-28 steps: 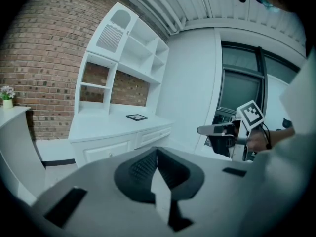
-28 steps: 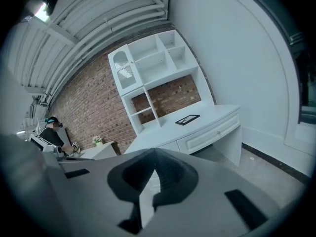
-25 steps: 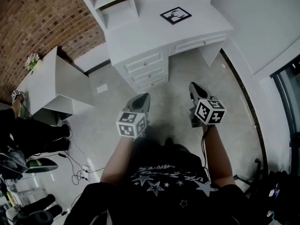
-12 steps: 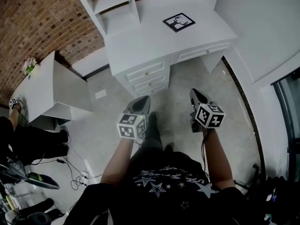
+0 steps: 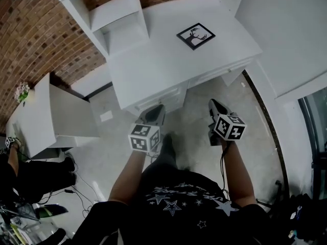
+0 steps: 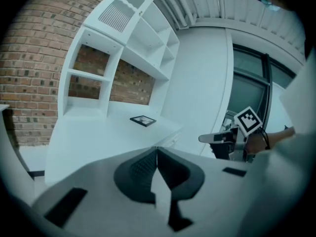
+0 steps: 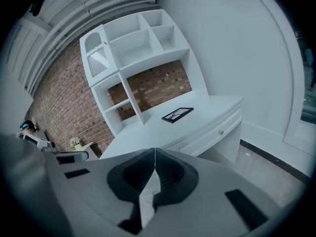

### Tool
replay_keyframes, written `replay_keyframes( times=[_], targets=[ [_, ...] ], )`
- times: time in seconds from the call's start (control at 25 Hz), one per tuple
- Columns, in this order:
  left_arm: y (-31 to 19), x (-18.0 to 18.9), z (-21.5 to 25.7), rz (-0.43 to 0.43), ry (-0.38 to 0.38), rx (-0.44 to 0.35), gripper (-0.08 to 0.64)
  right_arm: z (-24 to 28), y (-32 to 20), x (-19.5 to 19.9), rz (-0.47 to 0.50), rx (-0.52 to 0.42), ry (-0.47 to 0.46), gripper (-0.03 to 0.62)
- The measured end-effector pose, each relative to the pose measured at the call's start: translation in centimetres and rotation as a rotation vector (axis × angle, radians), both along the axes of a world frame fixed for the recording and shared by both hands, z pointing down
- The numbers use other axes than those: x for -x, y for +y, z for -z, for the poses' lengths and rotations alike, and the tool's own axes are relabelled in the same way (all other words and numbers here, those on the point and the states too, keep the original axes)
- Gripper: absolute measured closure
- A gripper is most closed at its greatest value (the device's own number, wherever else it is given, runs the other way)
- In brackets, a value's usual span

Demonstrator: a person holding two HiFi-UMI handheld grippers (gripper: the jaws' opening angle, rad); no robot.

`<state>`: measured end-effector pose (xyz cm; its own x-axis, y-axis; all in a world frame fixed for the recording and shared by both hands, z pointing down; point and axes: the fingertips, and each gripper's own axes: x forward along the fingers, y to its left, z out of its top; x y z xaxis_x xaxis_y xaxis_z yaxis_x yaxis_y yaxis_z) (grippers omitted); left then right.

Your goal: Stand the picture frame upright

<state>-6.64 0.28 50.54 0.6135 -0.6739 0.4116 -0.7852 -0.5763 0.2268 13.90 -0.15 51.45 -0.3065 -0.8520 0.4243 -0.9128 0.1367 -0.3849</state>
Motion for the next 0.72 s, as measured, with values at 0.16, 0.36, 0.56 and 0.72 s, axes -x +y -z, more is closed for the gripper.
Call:
replay_keyframes(
  times=[0.16,0.36,0.56,0.72],
  targets=[
    [-3.7,0.7,-0.3,-0.016,0.006,0.024,0.541,0.0,-3.6,0.7,-0.024,0.017,-0.009,0.577],
    [-7.8,1.6,-0.6,-0.034,0.01,0.033,0.541,-0.4,-7.6,1.3,-0.055,0.041,-0.006,0.577],
    [-12.1,2.5,-0.2,-0.053,0.019,0.023,0.541,0.2,-11.7,1.6,-0.092,0.03,0.017,0.577],
    [-14.7,2.7,-0.3,-0.079,0.02,0.028,0.541,0.1,-13.6,1.5,-0.127,0.04,0.019,0.577]
  ],
)
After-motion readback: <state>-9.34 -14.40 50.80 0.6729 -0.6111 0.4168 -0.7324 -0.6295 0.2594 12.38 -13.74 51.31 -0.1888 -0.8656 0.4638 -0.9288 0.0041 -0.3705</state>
